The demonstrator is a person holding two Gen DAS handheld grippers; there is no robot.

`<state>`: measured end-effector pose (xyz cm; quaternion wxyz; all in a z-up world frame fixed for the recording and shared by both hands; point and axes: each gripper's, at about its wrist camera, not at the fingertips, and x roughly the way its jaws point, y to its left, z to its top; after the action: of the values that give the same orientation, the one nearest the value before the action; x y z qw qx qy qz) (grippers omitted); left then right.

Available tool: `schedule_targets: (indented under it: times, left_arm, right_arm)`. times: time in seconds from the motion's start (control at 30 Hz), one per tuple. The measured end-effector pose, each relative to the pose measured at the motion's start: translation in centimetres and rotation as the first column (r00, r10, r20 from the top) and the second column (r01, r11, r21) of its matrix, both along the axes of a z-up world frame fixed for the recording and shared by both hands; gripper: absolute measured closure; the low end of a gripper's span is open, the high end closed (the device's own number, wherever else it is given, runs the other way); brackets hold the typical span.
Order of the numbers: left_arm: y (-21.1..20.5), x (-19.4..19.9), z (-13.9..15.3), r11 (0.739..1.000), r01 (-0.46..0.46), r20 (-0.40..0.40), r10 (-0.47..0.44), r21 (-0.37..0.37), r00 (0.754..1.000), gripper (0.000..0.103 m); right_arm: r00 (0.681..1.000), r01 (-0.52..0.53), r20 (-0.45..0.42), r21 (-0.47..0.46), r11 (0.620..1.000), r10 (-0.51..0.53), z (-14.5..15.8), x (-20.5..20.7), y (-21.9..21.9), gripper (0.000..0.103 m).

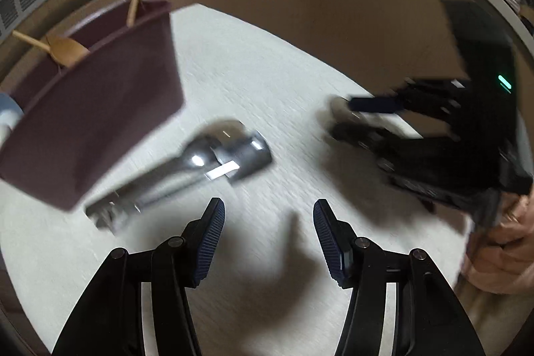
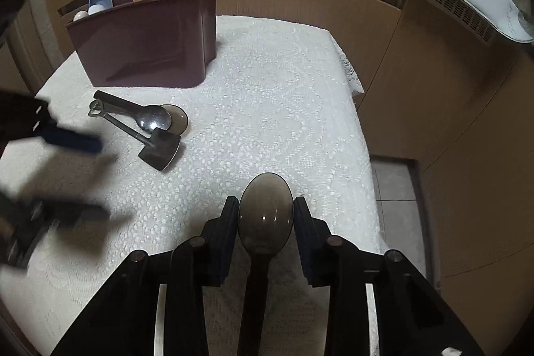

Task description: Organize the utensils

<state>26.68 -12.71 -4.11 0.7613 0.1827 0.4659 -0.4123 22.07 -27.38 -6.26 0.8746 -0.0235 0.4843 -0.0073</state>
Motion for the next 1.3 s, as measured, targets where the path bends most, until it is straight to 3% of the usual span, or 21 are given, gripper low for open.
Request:
schedule_targets:
  times: [0.23, 0.37, 0.47, 0.6, 0.77, 1.0, 1.3]
  left_arm:
    - [0.2, 6.2, -1.4, 0.993, -0.106, -0.045, 0.104, -0.042, 0.994, 0.046]
    - [1.1, 6.0, -1.2, 0.991, -0.120, -0.083, 0.115, -0.054, 0.990, 0.046]
    - [2.5, 4.7, -1.5, 0.993, -0.120, -0.159, 0.114, -0.025, 0.981, 0.046]
    - [3.1, 1.7, -1.3, 0.998, -0.065, -0.137, 0.067, 0.016, 0.988, 0.041]
    - [2.7, -0.8, -0.8, 0.999, 0.028, -0.176, -0.025, 0.016, 0.984, 0.039]
    - [-0.3, -3.9, 0.3, 0.984, 0.161, -0.036, -0.159, 0.078, 0.987, 0.039]
    - [-4.9, -2.9, -1.4, 0.969, 0.218, -0.032, -0.216, 0.114, 0.976, 0.041]
  right_arm:
    - [0.999, 0.044, -0.022, 0.040, 0.998, -0.043, -0.9, -1.1, -2.1, 0.073]
    - [0.998, 0.057, -0.029, 0.049, 0.997, -0.056, -1.0, -1.2, -2.5, 0.073]
    - [0.997, 0.067, -0.029, 0.052, 0.996, -0.066, -1.1, -1.2, -2.8, 0.073]
    - [0.997, 0.076, -0.030, 0.068, 0.995, -0.075, -1.2, -1.1, -2.9, 0.073]
    - [0.996, 0.081, -0.033, 0.085, 0.993, -0.079, -1.2, -1.0, -3.3, 0.073]
    - [0.997, 0.066, -0.032, 0.087, 0.994, -0.064, -1.1, -1.2, -3.3, 0.073]
    - [0.998, 0.052, -0.030, 0.092, 0.994, -0.049, -1.1, -1.5, -3.5, 0.073]
